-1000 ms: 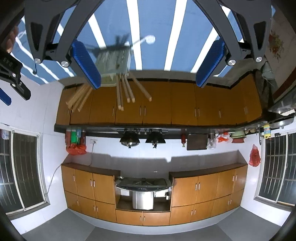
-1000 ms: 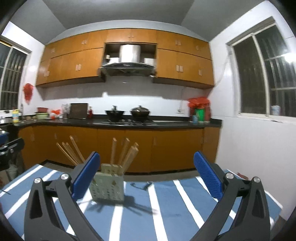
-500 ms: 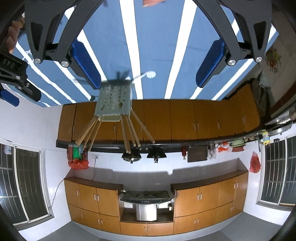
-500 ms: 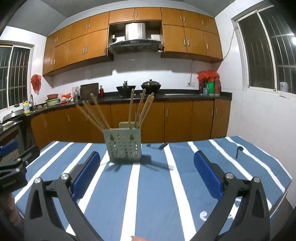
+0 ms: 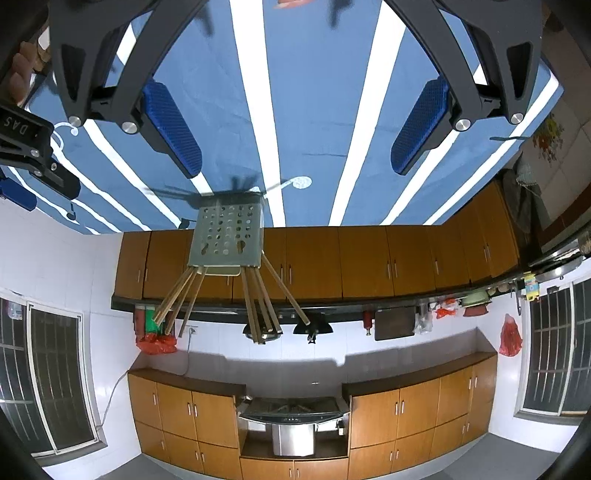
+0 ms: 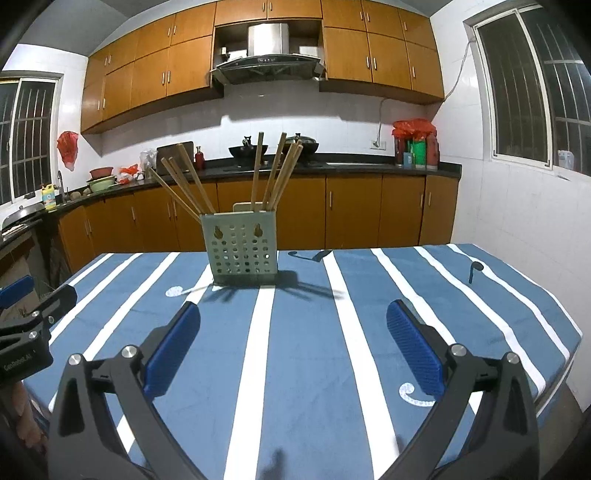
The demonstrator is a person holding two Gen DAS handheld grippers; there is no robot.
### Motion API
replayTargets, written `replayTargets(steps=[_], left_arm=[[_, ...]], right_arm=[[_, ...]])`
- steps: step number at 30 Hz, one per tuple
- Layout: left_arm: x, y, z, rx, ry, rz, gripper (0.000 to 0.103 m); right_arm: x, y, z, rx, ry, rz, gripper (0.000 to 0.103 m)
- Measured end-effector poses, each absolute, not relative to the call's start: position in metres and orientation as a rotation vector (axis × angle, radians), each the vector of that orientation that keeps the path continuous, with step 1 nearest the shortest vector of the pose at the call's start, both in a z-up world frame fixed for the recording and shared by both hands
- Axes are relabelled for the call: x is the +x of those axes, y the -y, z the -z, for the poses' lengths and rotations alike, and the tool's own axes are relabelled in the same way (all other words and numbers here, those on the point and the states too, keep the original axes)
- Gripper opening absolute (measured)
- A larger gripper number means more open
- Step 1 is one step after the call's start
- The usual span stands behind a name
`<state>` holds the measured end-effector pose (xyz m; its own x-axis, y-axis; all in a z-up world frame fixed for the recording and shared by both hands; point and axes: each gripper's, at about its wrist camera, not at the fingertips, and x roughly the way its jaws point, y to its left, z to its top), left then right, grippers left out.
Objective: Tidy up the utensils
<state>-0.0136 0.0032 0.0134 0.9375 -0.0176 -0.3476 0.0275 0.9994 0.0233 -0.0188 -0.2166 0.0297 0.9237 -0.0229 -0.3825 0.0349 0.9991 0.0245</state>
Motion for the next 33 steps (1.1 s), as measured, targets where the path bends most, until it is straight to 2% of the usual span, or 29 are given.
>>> replayTargets(steps=[33], left_arm=[[-0.016,0.007,-0.008,0.03,-0.364,0.043,0.101]], right_arm=[[-0.021,0.213,-0.026,0.034,-0.408,0.03,0.099]])
